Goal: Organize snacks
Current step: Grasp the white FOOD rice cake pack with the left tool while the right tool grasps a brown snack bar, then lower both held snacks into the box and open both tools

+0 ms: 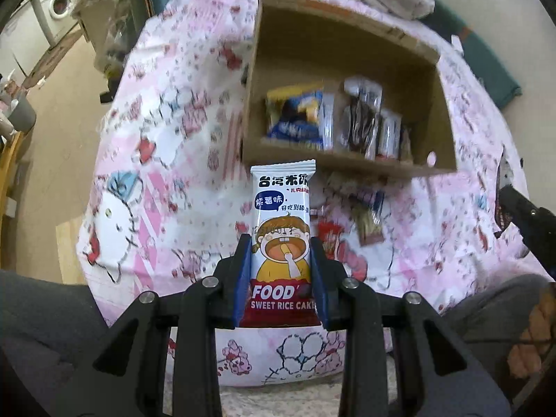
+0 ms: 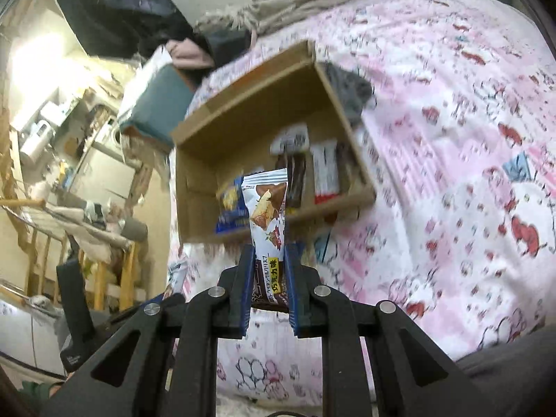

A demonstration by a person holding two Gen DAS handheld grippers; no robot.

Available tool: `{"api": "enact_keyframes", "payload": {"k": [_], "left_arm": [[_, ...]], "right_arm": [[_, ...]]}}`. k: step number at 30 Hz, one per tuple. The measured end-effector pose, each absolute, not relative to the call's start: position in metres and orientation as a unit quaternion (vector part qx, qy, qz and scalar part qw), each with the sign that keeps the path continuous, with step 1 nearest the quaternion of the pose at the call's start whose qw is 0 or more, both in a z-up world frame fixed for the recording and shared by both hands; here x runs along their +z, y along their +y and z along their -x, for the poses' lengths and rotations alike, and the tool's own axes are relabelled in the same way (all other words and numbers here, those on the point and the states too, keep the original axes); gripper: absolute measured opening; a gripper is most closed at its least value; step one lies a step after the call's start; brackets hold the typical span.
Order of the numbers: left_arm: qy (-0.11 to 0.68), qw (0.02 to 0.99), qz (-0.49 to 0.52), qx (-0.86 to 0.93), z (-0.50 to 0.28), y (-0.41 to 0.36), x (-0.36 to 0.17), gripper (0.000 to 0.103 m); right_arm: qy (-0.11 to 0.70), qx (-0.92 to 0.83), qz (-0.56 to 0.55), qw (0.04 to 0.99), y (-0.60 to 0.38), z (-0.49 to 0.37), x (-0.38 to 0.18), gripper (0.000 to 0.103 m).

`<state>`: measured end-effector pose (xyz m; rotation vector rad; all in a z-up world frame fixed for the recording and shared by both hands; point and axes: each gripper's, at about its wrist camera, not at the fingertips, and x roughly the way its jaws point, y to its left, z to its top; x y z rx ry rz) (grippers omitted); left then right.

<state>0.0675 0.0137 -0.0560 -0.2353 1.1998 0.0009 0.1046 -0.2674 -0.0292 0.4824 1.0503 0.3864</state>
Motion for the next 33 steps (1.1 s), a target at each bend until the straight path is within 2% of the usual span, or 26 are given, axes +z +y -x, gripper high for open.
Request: {"api": "enact_keyframes", "payload": {"k": [6,14,33], "left_arm": [[0.522,0.848,0.095,0.015,-0.096,0.024,-0.024,0.028],[0.512,0.855,0.083,0.014,-0.138,0.015,-0.013,0.028],[0.497,0.866,0.032,-0.043,-0.210,-0.042,-0.048,0.028]], "right_arm": [[0.488,0.179,-0.245,0.819,-0.274,-0.126,-0.032,0.018],[0.487,0.184,-0.250,0.816,-0.265,-0.160,-0.034,0.018],[0.515,0.169,-0.258,0.800,-0.256,-0.217,-0.085,0.018]]}}
